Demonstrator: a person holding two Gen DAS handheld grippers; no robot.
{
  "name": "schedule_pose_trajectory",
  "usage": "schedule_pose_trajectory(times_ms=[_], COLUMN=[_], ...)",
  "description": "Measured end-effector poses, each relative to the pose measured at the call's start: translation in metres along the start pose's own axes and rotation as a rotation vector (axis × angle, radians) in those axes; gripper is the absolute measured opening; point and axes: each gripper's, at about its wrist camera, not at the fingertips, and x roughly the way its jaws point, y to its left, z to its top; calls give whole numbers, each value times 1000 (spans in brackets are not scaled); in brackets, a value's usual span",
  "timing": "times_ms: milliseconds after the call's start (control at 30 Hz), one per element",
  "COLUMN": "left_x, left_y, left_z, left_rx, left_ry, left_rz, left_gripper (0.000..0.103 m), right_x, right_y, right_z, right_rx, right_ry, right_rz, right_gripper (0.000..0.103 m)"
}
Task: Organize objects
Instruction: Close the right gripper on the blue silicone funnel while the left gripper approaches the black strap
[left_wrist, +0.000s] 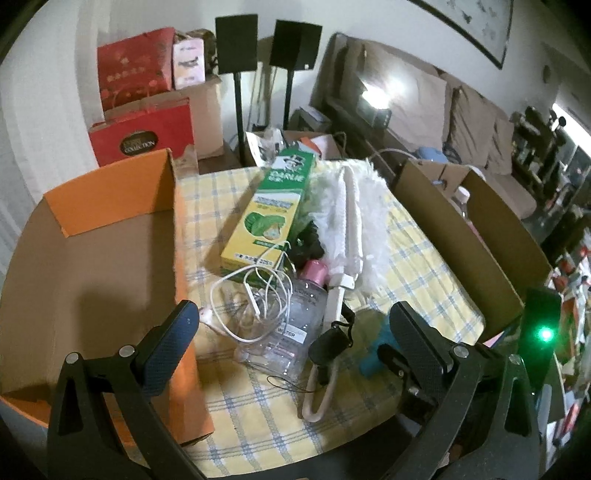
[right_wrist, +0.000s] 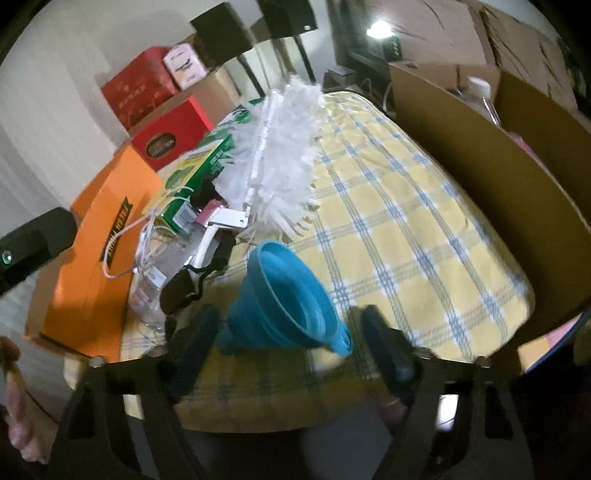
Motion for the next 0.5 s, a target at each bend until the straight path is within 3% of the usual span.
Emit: schedule_pose_trajectory(times_ms=[167,300,500], left_x=[9,16,32], left_y=[1,-4,-29], left_z=[-3,-6,-19], left_rx=[-5,23,150], left_ry=[21,29,53], left_rz=[-8,-20,0], left_gripper=[103,103,100], right_x=[-5,-12,-22], right_y=[7,-9,-30], right_z=[3,10,16], right_rx=[-102,-65,-8], right_ry=[-40,-52,-66], right_rz=[-61,-43,-31], right_gripper=[63,62,62])
